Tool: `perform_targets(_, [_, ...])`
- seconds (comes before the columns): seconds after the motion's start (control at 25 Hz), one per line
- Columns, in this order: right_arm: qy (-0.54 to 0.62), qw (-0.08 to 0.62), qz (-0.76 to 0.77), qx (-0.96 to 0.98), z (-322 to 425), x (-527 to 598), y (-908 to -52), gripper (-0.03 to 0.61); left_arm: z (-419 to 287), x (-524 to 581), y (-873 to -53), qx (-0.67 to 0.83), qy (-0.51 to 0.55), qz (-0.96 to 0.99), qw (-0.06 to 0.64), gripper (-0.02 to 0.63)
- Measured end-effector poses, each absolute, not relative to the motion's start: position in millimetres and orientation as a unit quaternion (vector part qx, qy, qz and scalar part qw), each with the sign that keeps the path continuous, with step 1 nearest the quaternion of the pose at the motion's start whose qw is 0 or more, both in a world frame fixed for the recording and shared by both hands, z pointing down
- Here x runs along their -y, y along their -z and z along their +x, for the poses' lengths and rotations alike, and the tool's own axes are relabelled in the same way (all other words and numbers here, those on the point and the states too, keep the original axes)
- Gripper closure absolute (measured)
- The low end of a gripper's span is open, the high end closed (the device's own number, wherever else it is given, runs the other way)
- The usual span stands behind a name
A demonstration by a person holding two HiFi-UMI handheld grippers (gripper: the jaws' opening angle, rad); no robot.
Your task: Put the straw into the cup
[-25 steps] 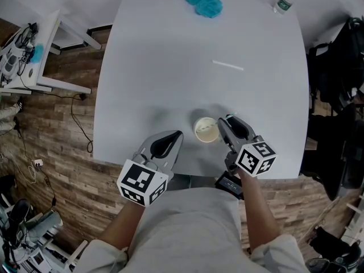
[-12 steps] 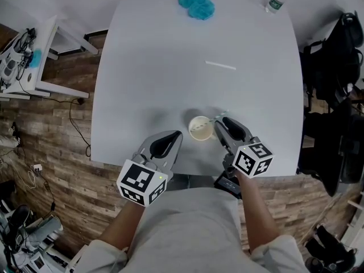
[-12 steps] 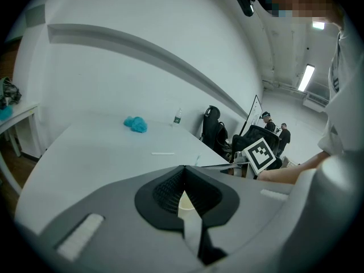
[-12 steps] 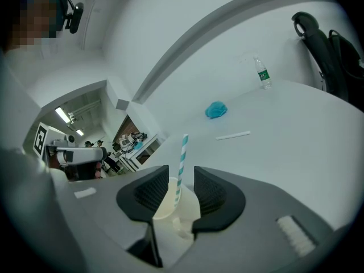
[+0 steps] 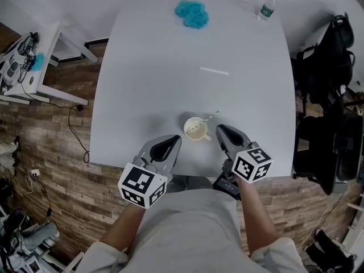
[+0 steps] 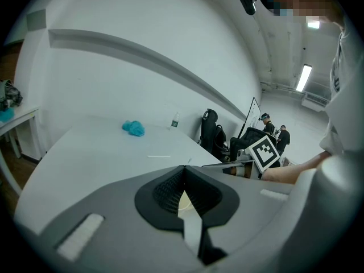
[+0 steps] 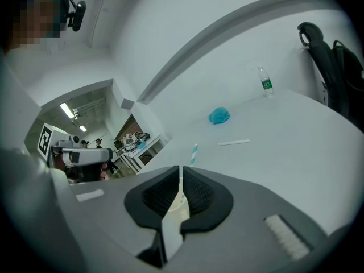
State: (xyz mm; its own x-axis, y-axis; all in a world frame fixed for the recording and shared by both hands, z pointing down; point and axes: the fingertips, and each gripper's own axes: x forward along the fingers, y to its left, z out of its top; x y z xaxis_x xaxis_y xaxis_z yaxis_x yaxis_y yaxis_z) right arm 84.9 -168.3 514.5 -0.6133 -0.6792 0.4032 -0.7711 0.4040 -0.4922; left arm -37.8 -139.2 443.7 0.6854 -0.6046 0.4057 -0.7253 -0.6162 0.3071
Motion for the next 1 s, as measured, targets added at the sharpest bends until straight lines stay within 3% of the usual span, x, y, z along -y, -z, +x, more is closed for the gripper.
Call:
perform_targets(0.12, [-0.313,0.072,0.430,0.844,82,164,-501,0.571,-38,135,-438,0.375,-0.131,0.891,0.221,0.594])
perform_targets(0.6, [-0.226,0.073,0.418,0.877,75,144,-428,0.571,-52,123,-419,0.396,-0.121,0.888,0.200,0.595])
perform_targets(1.0, [-0.212,0.100,0.378,0.896,47,129,-415,0.574,-61,119,-406,0.398,-0.112,0.888,0.203,0.595])
